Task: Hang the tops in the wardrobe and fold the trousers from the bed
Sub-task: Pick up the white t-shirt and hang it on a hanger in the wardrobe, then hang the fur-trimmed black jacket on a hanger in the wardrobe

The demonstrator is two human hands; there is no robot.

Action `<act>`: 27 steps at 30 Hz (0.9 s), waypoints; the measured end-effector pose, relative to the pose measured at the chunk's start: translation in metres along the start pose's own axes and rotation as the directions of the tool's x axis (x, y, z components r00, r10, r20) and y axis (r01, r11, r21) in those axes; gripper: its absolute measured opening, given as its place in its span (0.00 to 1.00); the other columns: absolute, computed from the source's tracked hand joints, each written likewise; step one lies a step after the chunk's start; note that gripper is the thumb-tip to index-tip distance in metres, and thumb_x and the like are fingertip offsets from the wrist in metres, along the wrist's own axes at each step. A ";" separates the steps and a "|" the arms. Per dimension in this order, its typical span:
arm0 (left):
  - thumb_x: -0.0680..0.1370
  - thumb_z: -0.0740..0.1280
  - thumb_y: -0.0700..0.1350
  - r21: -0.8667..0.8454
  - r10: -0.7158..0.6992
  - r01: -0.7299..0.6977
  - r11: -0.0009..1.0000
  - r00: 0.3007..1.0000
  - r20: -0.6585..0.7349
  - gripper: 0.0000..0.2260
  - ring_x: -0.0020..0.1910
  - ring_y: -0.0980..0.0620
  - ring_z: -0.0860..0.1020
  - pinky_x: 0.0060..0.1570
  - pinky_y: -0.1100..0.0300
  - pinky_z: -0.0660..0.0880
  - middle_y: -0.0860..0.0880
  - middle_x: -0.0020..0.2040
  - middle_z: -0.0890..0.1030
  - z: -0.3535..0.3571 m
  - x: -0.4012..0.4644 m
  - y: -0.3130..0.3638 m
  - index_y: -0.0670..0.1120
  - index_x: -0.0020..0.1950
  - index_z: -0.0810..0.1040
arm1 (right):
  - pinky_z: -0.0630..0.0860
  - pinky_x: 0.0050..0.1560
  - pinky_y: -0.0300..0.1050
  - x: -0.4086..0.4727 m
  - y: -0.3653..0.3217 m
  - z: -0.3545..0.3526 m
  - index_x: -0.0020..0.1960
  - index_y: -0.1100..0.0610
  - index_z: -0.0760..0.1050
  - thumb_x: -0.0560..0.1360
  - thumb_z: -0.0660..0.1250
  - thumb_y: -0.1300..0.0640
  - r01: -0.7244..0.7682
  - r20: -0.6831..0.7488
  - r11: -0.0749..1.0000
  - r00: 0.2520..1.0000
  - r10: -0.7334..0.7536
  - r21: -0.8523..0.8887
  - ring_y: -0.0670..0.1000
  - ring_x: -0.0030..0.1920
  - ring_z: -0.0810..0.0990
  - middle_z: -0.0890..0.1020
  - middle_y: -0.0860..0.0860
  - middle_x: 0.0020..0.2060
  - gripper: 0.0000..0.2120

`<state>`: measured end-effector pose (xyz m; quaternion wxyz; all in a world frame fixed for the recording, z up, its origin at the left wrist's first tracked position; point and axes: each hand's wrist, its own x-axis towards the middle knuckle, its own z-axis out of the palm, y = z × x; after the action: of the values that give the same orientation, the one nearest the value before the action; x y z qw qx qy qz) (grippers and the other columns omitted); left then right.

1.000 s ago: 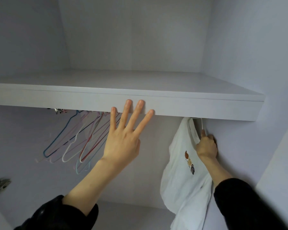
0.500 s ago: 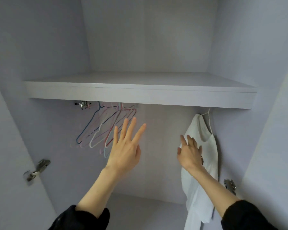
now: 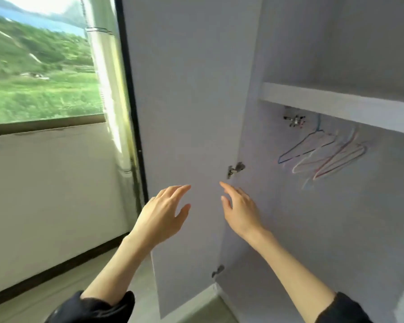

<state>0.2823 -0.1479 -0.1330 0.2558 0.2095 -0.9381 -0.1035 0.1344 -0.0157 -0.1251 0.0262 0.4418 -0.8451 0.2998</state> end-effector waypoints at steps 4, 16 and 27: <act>0.80 0.58 0.52 0.054 -0.246 0.248 0.967 0.968 -0.045 0.20 0.66 0.53 0.69 0.58 0.58 0.69 0.55 0.67 0.71 -0.047 -0.068 -0.078 0.54 0.72 0.65 | 0.68 0.58 0.41 0.003 -0.087 0.066 0.71 0.53 0.67 0.80 0.57 0.57 0.163 0.147 0.974 0.971 -0.187 0.159 0.50 0.62 0.74 0.76 0.51 0.61 0.19; 0.80 0.59 0.47 0.113 -0.748 0.799 0.591 0.595 -0.295 0.18 0.65 0.54 0.69 0.59 0.59 0.68 0.54 0.66 0.72 -0.163 -0.210 -0.289 0.52 0.70 0.68 | 0.69 0.61 0.43 0.061 -0.335 0.263 0.69 0.55 0.69 0.79 0.60 0.59 0.475 0.356 0.729 0.655 -0.667 0.493 0.50 0.57 0.77 0.79 0.51 0.56 0.18; 0.80 0.60 0.47 -0.192 -0.836 0.961 0.200 0.066 -0.544 0.16 0.64 0.56 0.70 0.62 0.56 0.68 0.56 0.65 0.73 -0.208 -0.260 -0.421 0.52 0.68 0.71 | 0.67 0.60 0.39 0.127 -0.530 0.412 0.69 0.53 0.69 0.80 0.60 0.55 0.559 0.410 0.442 0.191 -0.892 0.702 0.47 0.59 0.75 0.78 0.48 0.56 0.18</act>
<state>0.7375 -0.4253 -0.1972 0.3616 0.7926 -0.4857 -0.0713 0.5526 -0.5544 -0.1668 -0.2698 0.8684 -0.3636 0.2022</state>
